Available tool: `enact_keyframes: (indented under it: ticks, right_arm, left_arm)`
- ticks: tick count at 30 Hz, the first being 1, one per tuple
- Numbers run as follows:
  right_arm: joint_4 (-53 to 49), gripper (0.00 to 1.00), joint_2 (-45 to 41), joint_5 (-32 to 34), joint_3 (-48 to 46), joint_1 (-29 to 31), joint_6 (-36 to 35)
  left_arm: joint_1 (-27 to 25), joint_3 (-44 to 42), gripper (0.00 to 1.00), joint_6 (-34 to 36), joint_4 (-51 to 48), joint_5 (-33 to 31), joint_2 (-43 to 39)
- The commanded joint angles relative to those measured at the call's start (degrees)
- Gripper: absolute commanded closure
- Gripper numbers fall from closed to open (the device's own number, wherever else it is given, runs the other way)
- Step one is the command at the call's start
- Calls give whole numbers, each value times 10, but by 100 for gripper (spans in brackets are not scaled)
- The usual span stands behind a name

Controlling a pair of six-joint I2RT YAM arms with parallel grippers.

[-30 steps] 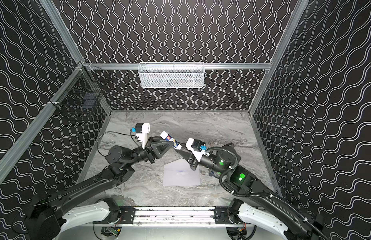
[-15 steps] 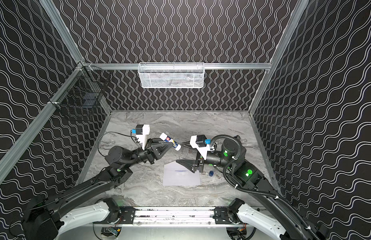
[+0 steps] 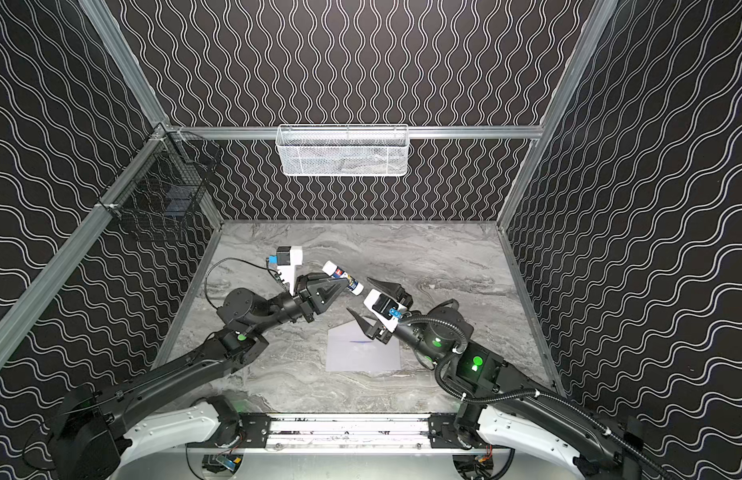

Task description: Place the letter into the envelope and seal it

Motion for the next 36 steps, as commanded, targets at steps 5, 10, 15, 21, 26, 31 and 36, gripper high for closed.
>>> enact_keyframes:
  ticks: [5, 10, 15, 21, 26, 31, 36]
  right_arm:
    - [39, 54, 34, 31, 22, 3, -28]
    - [15, 56, 44, 29, 28, 4, -22]
    - [-14, 81, 43, 5, 51, 3, 4]
    - [-81, 91, 25, -193, 94, -23, 58]
    - [-104, 88, 40, -495, 143, -154, 198]
    - [-112, 88, 111, -708, 212, -231, 344]
    - [-122, 75, 132, -755, 220, -239, 403]
  left_arm:
    - [0, -1, 100, -5, 11, -3, -7]
    - [0, -1, 100, -5, 12, 0, -8]
    - [0, -2, 100, -3, 12, 5, -8]
    - [0, -1, 100, 1, 4, 21, -6]
    - [0, -2, 100, 8, -5, 38, -9]
    - [0, 6, 100, 31, -40, 52, -20]
    - [0, 13, 100, 55, -78, 49, -36]
